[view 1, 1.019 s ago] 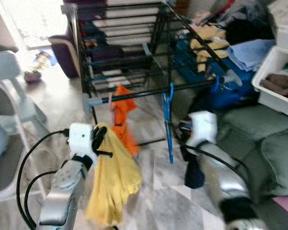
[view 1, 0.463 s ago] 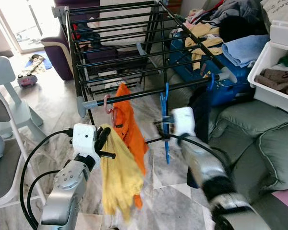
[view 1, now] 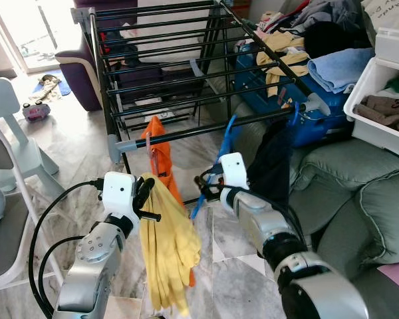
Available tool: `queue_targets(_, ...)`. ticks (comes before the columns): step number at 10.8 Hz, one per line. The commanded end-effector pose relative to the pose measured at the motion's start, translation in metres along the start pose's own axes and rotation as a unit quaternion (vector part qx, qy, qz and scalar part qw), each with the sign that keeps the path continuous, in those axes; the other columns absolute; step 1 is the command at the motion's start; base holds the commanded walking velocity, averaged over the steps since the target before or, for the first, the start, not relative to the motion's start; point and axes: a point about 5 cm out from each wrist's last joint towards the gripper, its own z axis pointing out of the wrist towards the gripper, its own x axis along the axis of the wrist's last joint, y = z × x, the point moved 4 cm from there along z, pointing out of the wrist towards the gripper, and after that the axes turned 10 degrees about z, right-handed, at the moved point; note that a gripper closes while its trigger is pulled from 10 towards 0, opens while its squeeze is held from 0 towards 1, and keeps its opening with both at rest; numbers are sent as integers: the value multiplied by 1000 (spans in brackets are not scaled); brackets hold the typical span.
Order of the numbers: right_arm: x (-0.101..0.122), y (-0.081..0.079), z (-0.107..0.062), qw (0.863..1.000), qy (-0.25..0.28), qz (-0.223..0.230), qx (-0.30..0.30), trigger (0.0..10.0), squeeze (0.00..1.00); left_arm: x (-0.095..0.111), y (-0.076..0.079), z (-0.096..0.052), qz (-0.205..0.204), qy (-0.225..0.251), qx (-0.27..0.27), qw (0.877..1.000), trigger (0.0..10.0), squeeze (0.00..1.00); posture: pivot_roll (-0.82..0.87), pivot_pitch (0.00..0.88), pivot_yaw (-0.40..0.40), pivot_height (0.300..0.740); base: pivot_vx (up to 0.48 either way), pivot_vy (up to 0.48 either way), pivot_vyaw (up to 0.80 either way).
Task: Hang hanger
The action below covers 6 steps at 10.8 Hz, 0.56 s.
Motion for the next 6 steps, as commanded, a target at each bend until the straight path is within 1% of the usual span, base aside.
queue_targets(1, 3, 14, -1, 1000, 3, 0, -28, 10000, 0, 7, 1, -1, 7, 11, -7, 1000, 10000, 0, -41, 0, 7, 740, 0, 0, 0)
queue_targets(3, 7, 47, -8, 996, 16, -4, -91, 10000, 0, 5, 6, 0, 5, 8, -17, 1000, 10000, 0, -54, 0, 13, 740, 0, 0, 0)
queue_targets(4, 9, 51, -9, 995, 21, -5, -98, 10000, 0, 5, 7, 1, 5, 8, -20, 1000, 10000, 0, -58, 0, 17, 740, 0, 0, 0)
queue_targets(6, 11, 54, -10, 994, 28, -4, -103, 10000, 0, 6, 9, 2, 4, 8, -26, 1000, 10000, 0, -62, 0, 21, 740, 0, 0, 0)
